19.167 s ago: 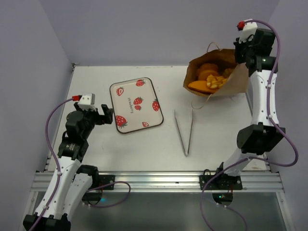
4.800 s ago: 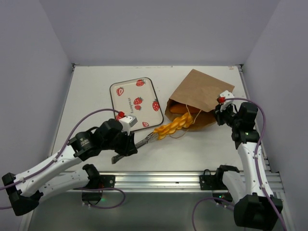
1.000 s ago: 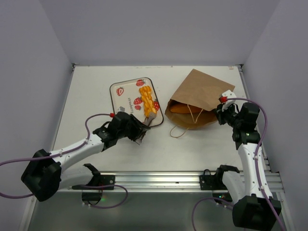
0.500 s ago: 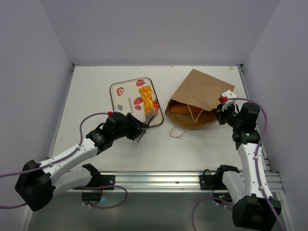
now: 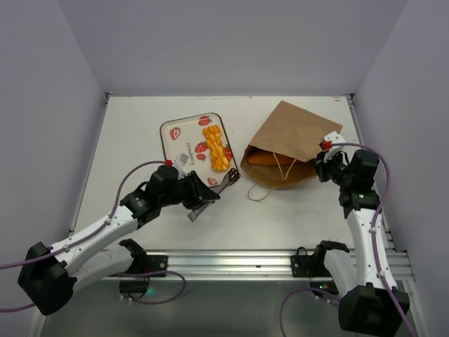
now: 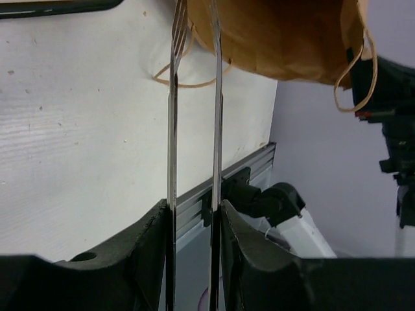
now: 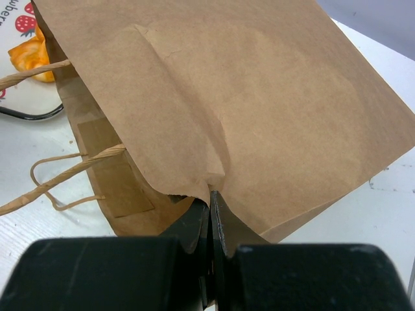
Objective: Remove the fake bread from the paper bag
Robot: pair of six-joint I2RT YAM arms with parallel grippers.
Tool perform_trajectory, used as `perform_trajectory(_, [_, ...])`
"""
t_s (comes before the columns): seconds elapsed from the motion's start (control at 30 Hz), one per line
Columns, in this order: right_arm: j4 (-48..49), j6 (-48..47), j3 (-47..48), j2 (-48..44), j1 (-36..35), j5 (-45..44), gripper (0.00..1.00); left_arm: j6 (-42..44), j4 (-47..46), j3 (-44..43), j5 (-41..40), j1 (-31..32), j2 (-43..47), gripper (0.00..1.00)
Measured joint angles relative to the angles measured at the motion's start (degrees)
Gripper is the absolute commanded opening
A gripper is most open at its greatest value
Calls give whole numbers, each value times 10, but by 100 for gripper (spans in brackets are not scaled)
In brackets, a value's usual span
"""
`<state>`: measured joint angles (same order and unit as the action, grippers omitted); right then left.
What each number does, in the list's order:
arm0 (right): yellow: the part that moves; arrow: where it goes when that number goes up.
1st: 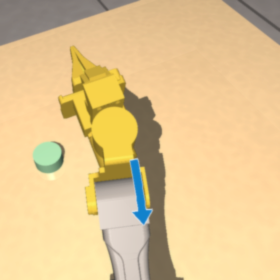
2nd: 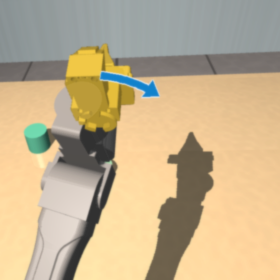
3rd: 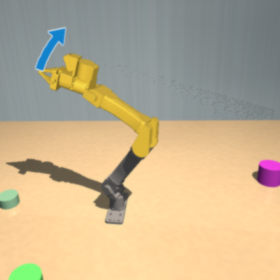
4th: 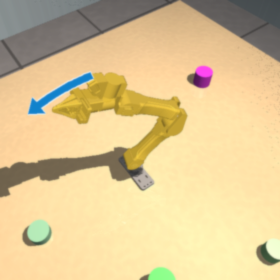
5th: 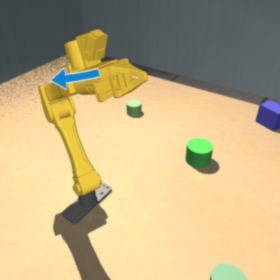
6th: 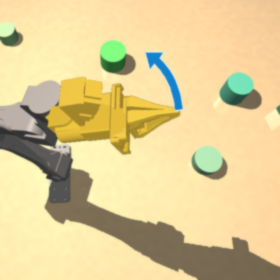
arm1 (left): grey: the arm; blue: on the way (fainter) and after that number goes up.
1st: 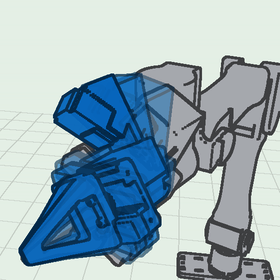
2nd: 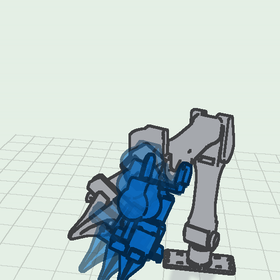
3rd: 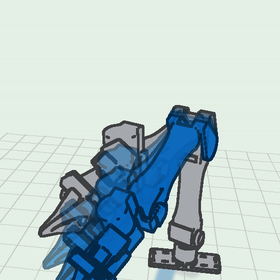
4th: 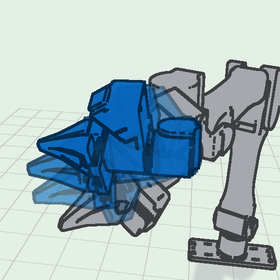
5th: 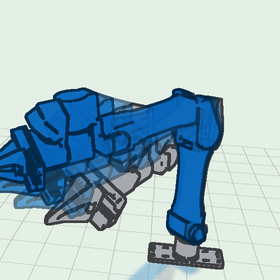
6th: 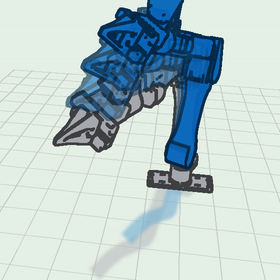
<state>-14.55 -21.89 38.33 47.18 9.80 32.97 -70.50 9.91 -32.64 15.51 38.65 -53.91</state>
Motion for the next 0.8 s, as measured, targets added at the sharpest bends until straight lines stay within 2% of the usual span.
perform_trajectory(0.13, [0, 0, 0, 0, 0, 2, 0, 62, 3, -9, 25, 18, -23, 38])
perform_trajectory(0.37, [-1, 0, 0, 1, 0, 11, 0, 126, -32, -64, 27, 105, -94, 38])
perform_trajectory(0.57, [-2, 0, 0, 0, 0, 11, 0, 77, -164, -51, 19, 108, -152, 38])
perform_trajectory(0.8, [-2, 0, 0, 0, 0, 11, 0, -35, -337, -30, 7, 108, -251, 39])
